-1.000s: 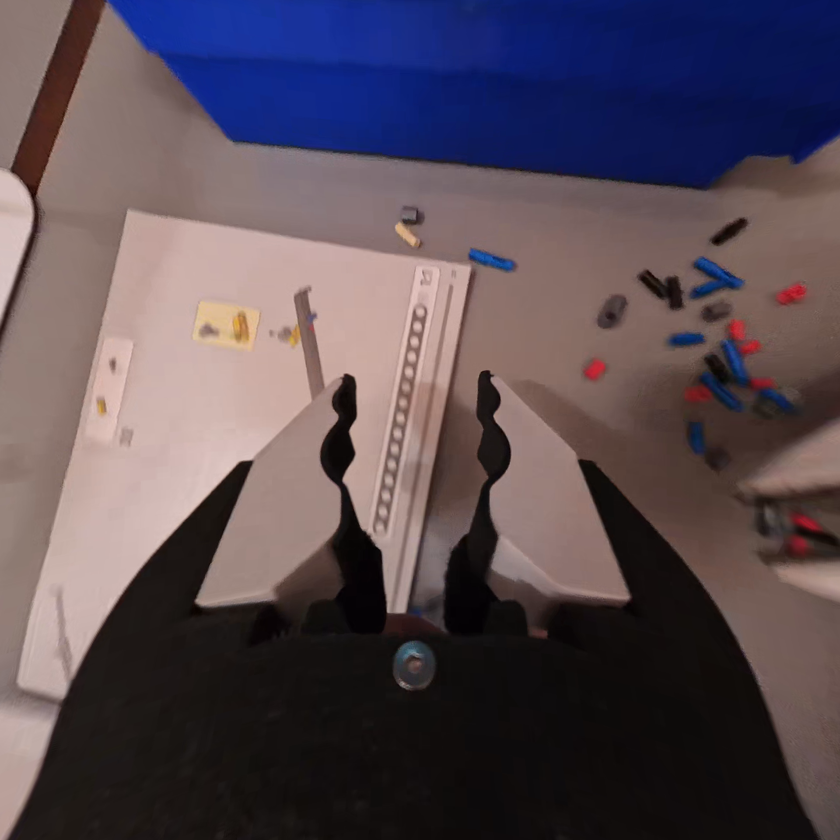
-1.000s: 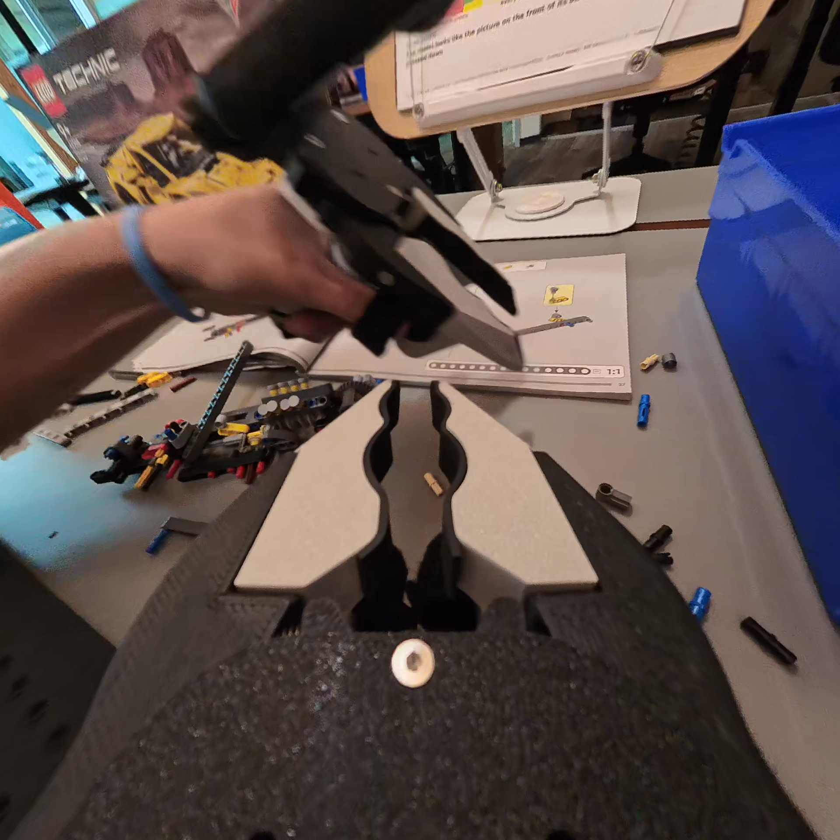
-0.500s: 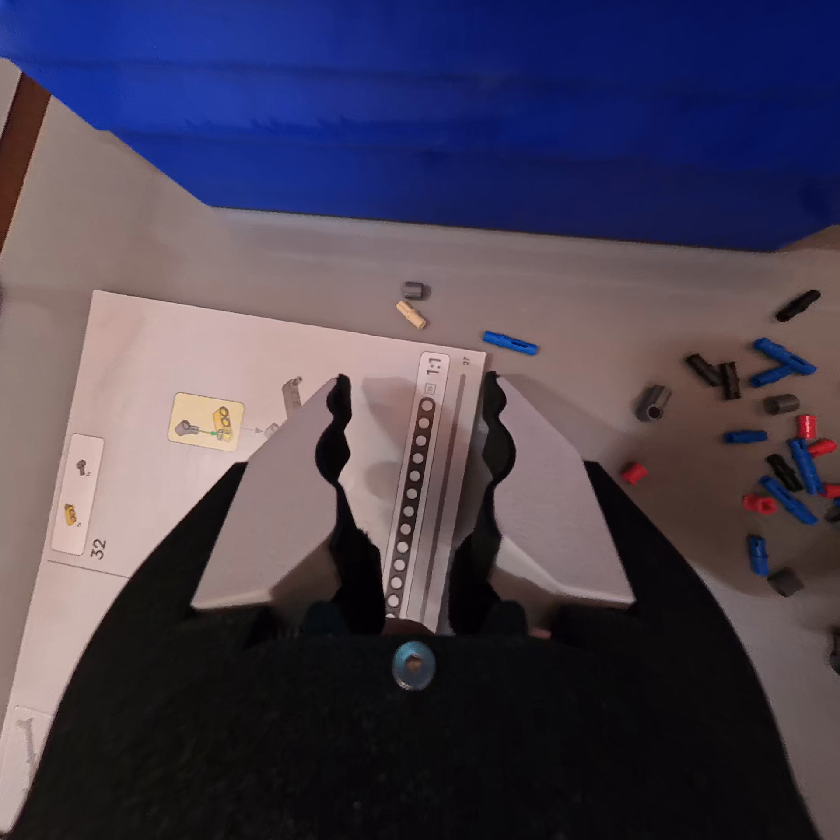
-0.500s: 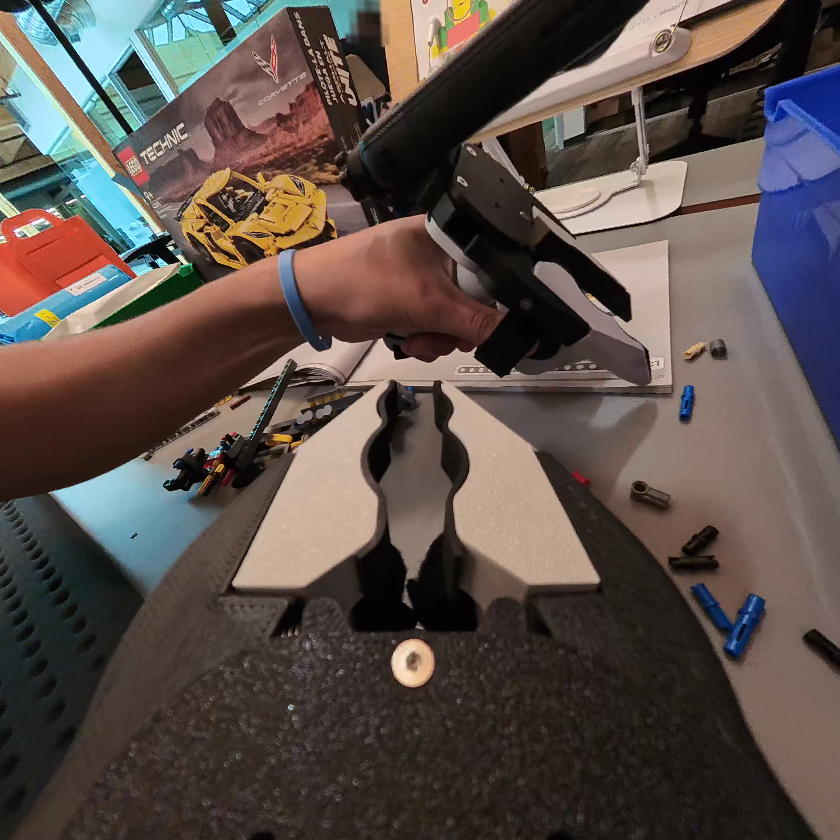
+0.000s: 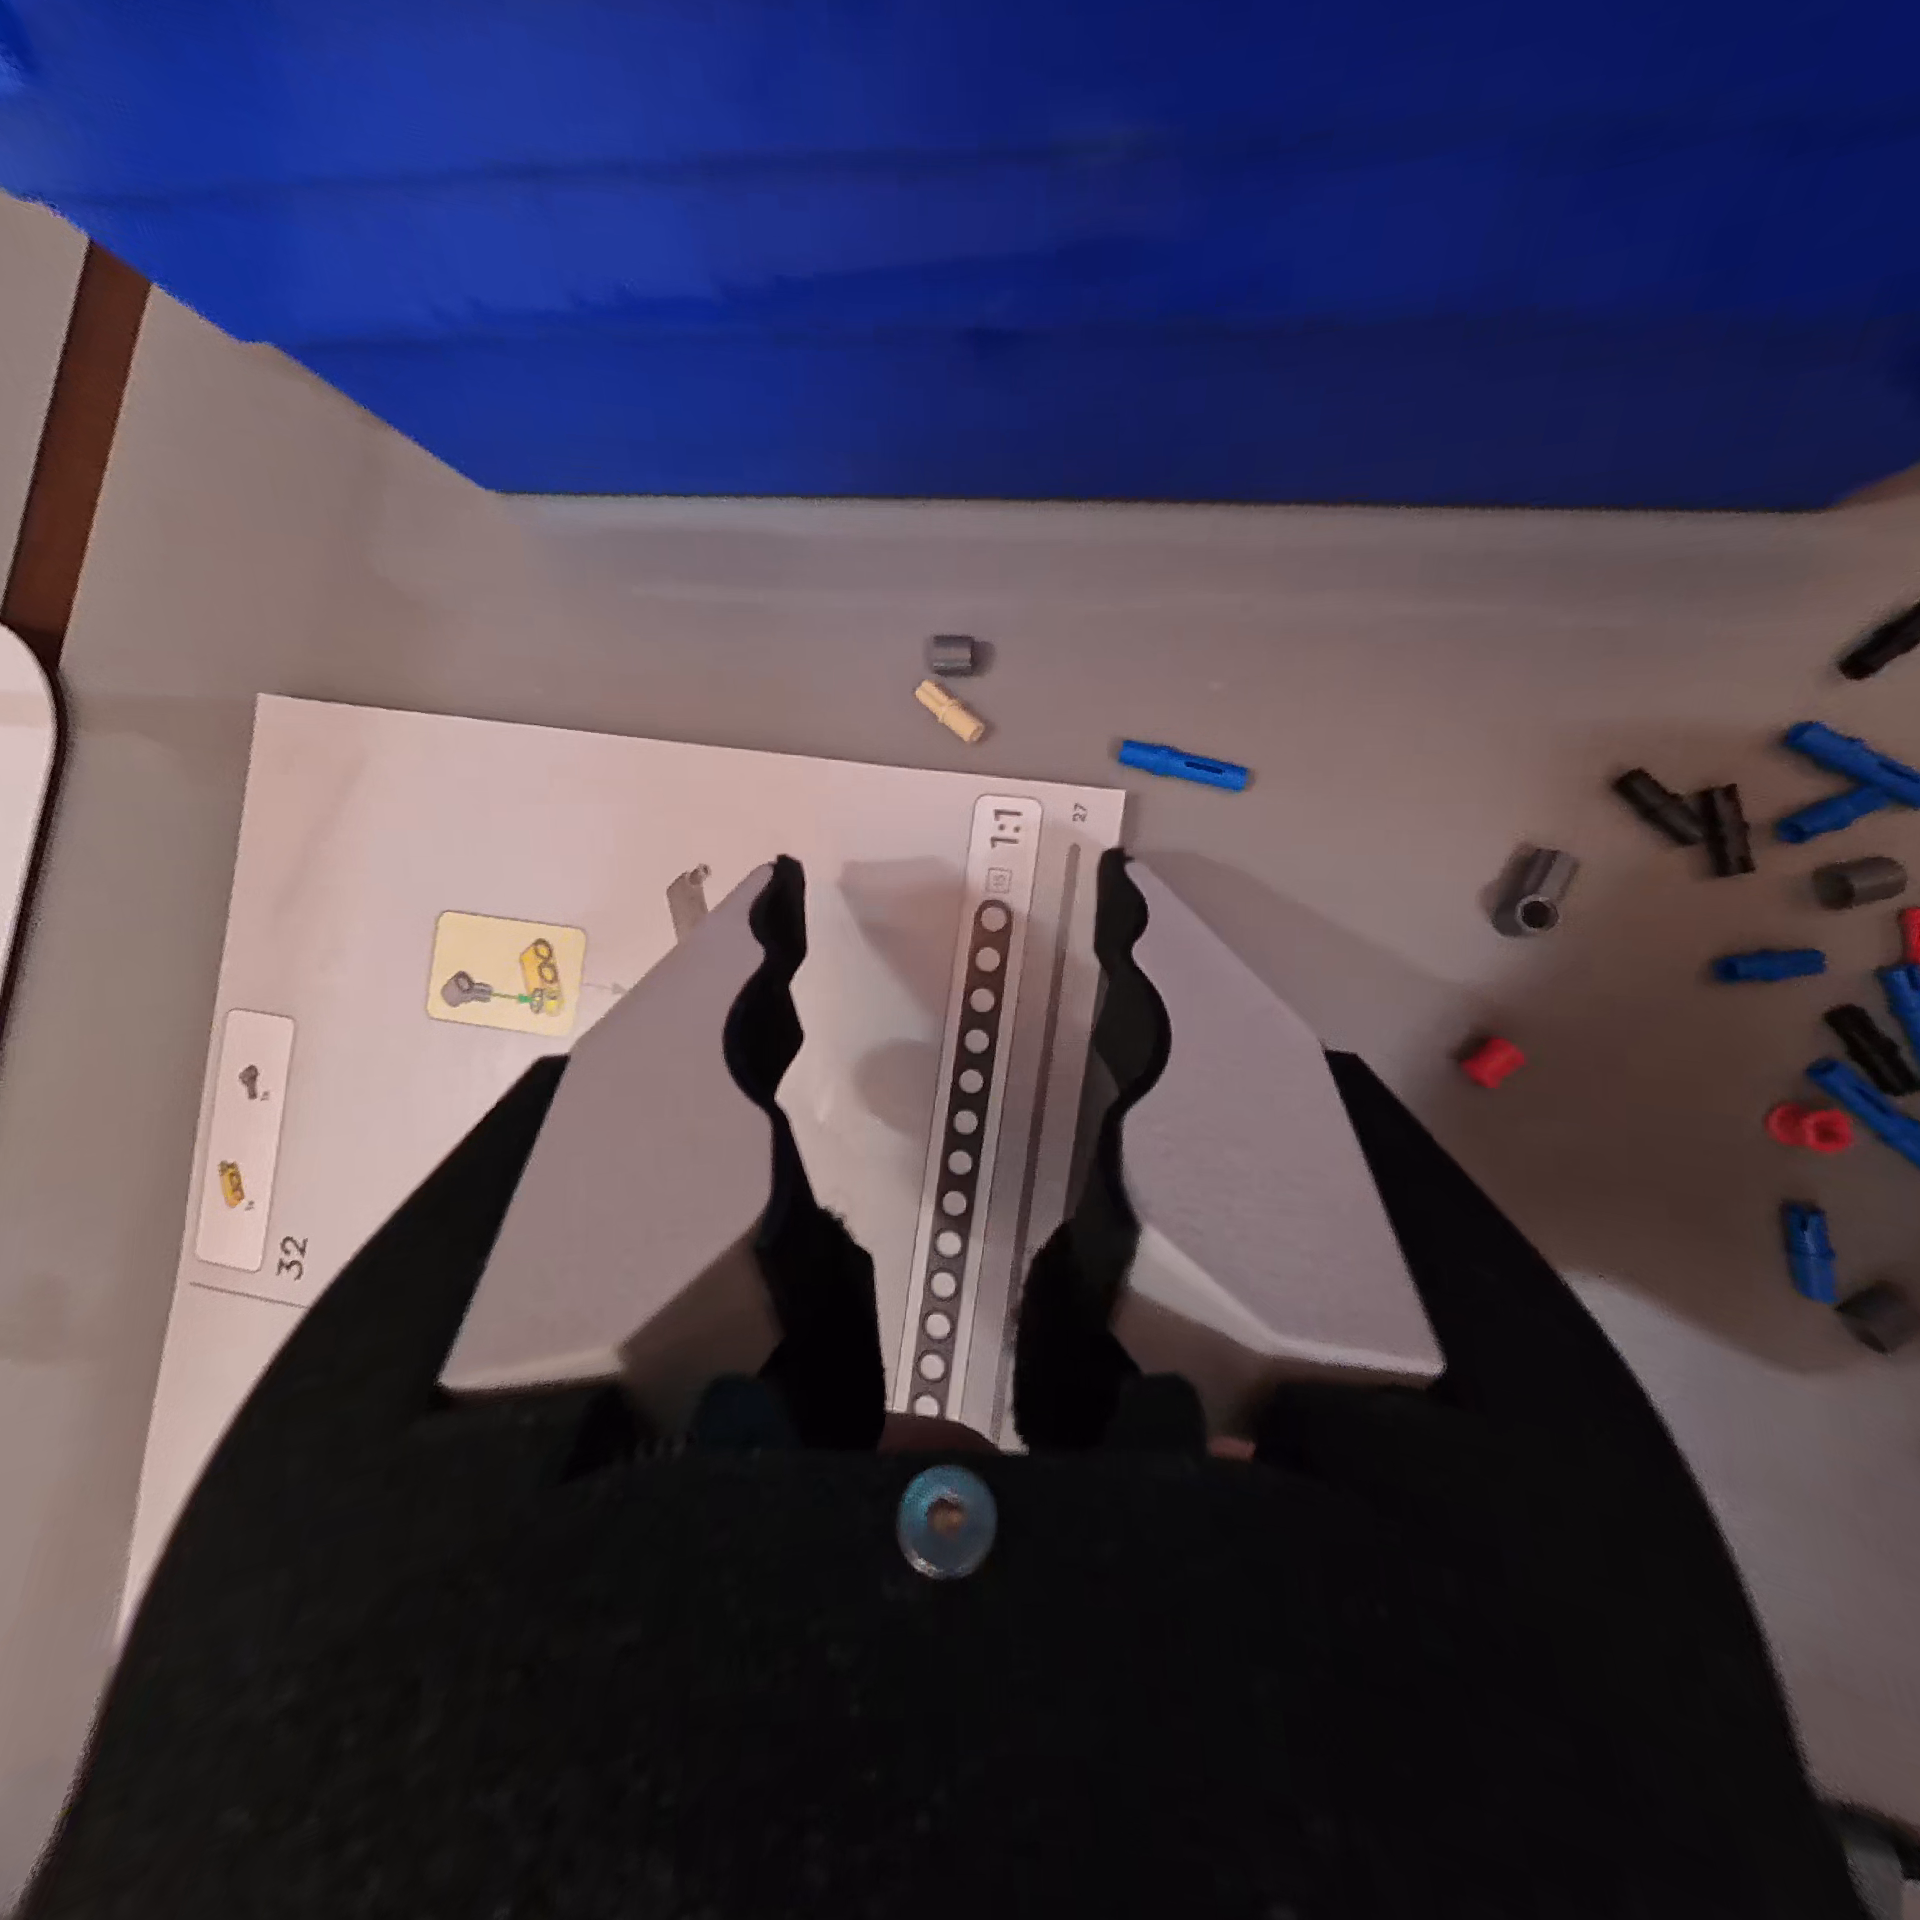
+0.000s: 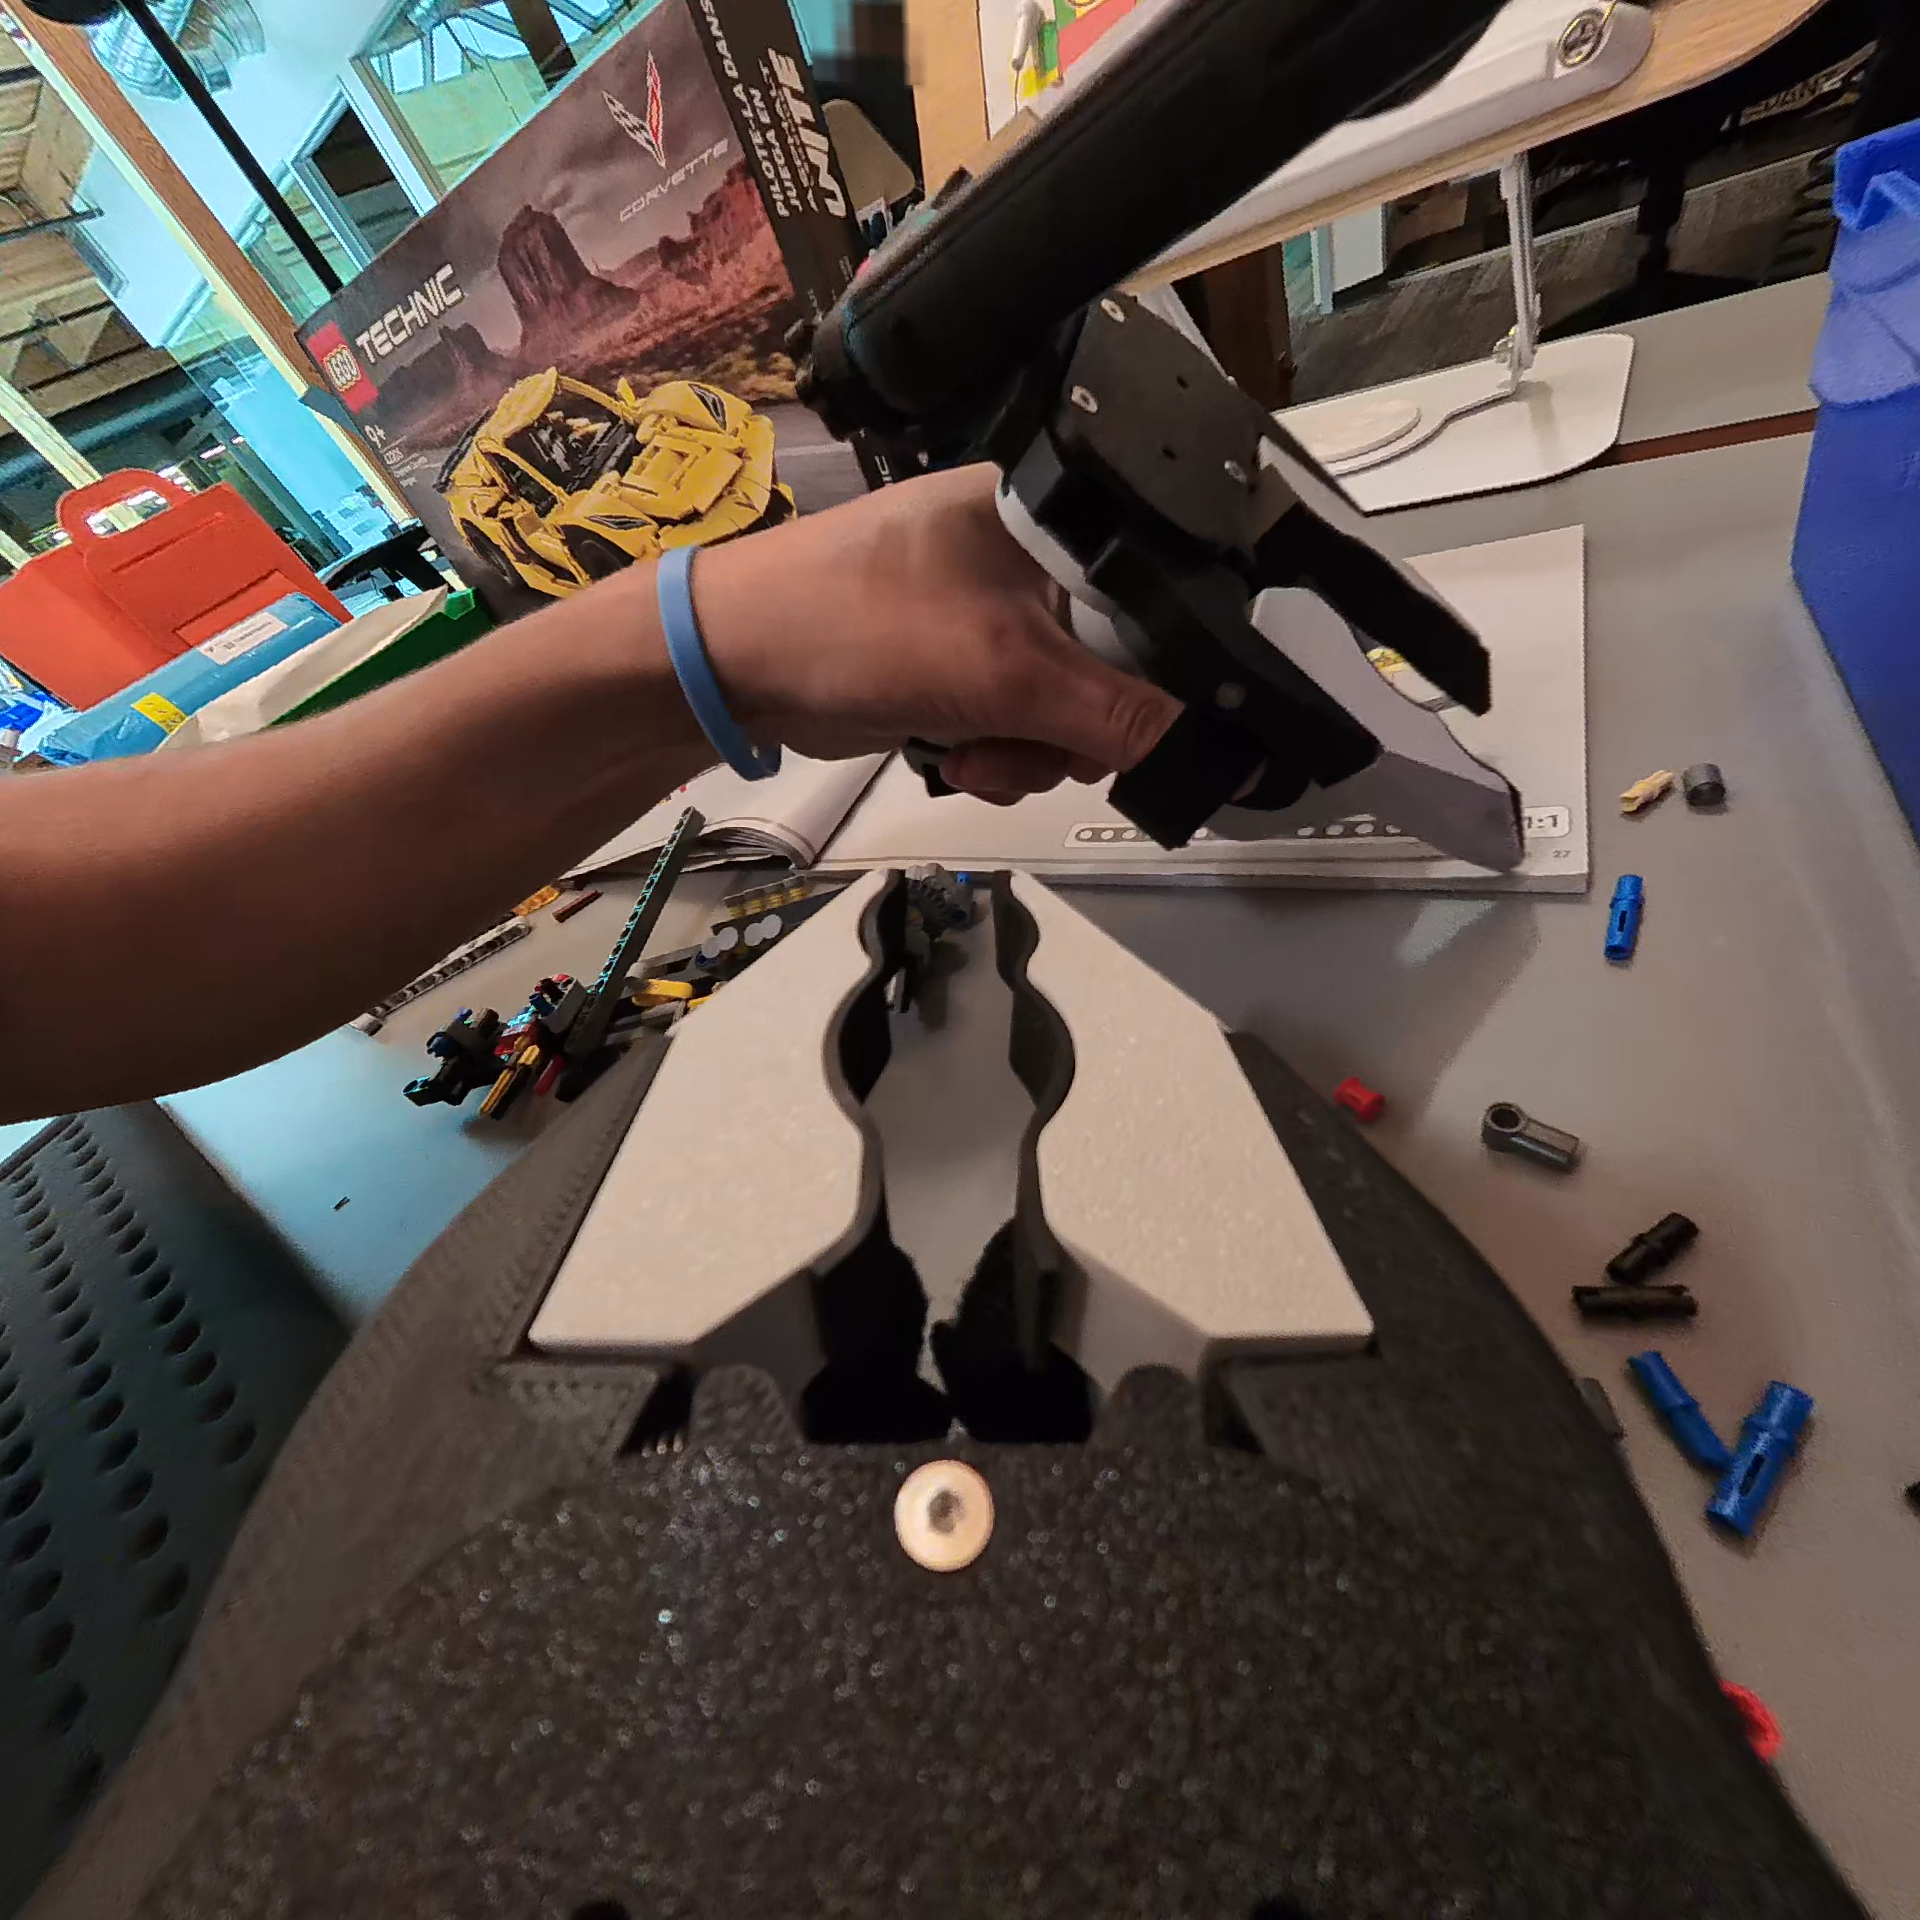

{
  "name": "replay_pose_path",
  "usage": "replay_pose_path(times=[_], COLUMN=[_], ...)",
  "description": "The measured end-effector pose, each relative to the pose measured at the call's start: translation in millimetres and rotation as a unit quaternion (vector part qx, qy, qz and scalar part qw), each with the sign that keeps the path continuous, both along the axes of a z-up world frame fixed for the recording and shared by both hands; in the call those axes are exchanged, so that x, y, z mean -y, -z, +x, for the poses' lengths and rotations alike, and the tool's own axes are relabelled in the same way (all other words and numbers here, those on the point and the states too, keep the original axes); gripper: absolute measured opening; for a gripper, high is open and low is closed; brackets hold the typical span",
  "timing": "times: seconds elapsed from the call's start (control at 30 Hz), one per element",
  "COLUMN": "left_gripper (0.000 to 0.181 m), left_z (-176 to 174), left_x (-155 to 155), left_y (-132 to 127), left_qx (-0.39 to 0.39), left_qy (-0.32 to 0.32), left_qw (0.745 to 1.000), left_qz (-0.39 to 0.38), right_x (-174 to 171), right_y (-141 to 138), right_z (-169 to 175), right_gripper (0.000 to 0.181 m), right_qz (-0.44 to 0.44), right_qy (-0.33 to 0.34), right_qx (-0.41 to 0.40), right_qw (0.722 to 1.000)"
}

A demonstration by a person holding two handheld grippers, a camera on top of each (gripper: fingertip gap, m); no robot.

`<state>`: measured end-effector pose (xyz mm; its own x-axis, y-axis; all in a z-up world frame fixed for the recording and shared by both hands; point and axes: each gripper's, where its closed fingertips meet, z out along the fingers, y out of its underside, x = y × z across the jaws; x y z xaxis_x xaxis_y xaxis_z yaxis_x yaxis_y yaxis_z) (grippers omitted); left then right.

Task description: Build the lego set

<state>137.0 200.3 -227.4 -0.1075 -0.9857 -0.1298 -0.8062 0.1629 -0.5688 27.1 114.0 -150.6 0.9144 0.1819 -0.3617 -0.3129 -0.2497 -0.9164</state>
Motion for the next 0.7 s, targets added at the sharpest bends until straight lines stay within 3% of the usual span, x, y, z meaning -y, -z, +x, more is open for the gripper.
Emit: replay_pose_path(times=[0.03, 0.7], left_gripper=[0.055, 0.060], left_z=[0.0, 2.2], left_x=[1.4, -0.2], left_y=[0.5, -1.5], left_qx=[-0.001, -0.003], left_qy=[0.003, 0.011], left_qw=[1.000, 1.000], left_qz=[0.001, 0.011], right_x=[-0.1, 0.3], right_y=[0.5, 1.0], right_z=[-0.2, -3.9], right_gripper=[0.015, 0.015], right_qz=[0.000, -0.003], right_qy=[0.000, -0.009], right_qx=[0.001, -0.001], right_qw=[1.000, 1.000])
